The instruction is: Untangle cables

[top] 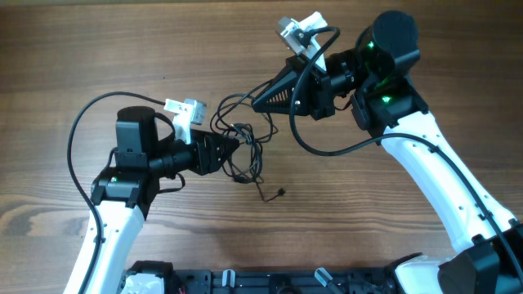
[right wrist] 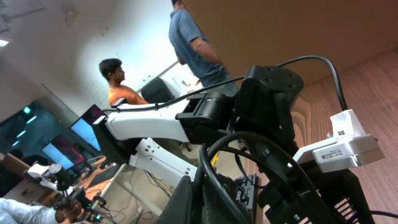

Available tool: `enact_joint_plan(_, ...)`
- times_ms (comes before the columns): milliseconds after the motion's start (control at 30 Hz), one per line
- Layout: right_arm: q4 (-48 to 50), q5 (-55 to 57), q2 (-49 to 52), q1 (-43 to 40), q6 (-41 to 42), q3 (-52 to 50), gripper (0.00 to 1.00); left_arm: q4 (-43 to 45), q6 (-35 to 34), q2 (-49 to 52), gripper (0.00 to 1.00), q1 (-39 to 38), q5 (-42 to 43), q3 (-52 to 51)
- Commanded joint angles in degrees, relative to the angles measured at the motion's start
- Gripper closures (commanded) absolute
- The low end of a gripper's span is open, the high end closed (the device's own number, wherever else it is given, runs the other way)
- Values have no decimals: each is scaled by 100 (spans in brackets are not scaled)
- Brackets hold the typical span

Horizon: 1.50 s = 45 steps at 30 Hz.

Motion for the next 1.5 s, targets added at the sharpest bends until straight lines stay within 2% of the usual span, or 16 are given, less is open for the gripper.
enact_joint_plan(0,7,-367,42,24,-96,-11,96,35,31,37,63,-26,-94,22)
enact_joint_plan(100,-181,-367,42,24,-101,-11,96,173,28,37,86,-26,-103,22)
enact_joint_plan(200,-223,-367,42,24,-94,-11,96,874,-721,105,92,-26,-304,22)
enact_joint_plan(267,-243,-367,42,24,-2,-11,95,1008,-752,203,96,-26,-352,22)
enact_joint_plan(433,-243,-367,42,22,37,-11,95,597,-750,595,96,-26,-468,22)
enact_joint_plan(500,-238,-367,42,-22,-13,-11,96,114,-929,610,96,-20,-1320,22)
enact_joint_plan(567,-240,-367,42,-181,-22,-11,96,-157,-1530,610,96,46,-2214,22)
enact_joint_plan(633,-240,-367,42,-415,-9,-11,95,-356,-1963,610,96,297,-2638,22)
enact_joint_plan(767,-284,-367,42,-1043,59,-11,96,-927,-2085,610,96,1104,-2837,22)
enact_joint_plan(967,-463,-367,42,-1770,105,-11,95,-1478,-2026,566,96,2369,-2780,22)
enact_joint_plan(1067,-551,-367,42,-1816,81,-11,96,-1397,-1117,527,96,2465,-1567,22)
enact_joint_plan(1133,-546,-367,42,-1838,96,-11,95,-1384,-975,522,96,2465,-1220,22)
enact_joint_plan(1200,-546,-367,42,-2052,144,-11,96,-1471,-848,522,96,2468,-1344,22)
enact_joint_plan(1300,-584,-369,42,-2752,256,-11,96,-1672,-874,522,96,2575,-1987,22)
enact_joint_plan(1467,-1021,-367,42,-4081,275,-11,96,-1753,-916,522,96,3499,-2035,22)
